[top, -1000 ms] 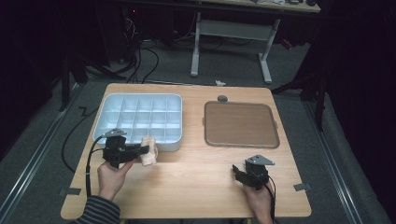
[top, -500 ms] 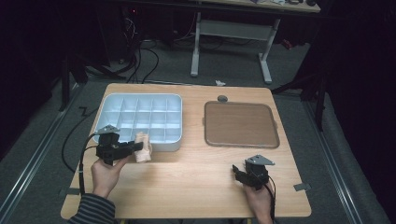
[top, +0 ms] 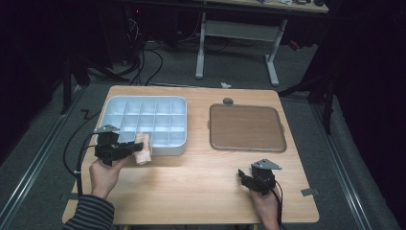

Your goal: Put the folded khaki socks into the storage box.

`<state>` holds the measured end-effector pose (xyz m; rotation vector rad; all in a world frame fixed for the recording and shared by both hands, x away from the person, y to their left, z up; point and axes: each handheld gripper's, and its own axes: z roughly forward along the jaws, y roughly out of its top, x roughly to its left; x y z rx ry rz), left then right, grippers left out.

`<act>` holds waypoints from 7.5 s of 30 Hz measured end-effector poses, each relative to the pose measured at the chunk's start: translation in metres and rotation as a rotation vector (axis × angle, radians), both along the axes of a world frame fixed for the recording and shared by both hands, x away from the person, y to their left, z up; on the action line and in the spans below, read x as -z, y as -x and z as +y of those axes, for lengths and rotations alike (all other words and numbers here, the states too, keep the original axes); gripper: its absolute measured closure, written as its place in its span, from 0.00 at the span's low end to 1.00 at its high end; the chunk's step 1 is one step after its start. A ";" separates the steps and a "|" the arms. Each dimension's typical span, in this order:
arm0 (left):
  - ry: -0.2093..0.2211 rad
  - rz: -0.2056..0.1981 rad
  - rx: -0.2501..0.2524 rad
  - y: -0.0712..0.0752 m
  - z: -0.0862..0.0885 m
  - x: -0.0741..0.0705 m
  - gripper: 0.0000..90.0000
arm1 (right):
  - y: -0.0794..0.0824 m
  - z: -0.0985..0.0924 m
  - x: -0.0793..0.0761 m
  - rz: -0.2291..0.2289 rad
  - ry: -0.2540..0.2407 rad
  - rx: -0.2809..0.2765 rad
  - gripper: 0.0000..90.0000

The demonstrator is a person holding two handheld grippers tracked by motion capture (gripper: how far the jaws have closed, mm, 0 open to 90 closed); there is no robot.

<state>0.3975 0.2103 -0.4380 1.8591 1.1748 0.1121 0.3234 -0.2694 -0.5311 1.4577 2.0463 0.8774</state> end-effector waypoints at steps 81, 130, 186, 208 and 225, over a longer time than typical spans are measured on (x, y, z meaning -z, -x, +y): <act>-0.135 0.093 -0.003 -0.080 -0.011 0.020 0.83 | 0.001 0.001 0.000 0.000 0.005 0.007 0.45; -0.262 0.161 0.049 -0.082 -0.014 0.032 0.83 | 0.001 0.001 0.000 0.000 0.005 0.005 0.44; -0.381 0.131 -0.047 -0.089 -0.038 0.031 0.94 | 0.001 0.001 0.000 0.001 0.003 0.003 0.44; -0.269 0.035 -0.064 -0.068 -0.024 0.011 0.60 | 0.001 0.001 0.000 0.001 0.003 0.002 0.44; -0.184 -0.051 -0.043 -0.037 -0.022 -0.009 0.56 | 0.001 0.001 0.000 0.001 0.003 0.001 0.43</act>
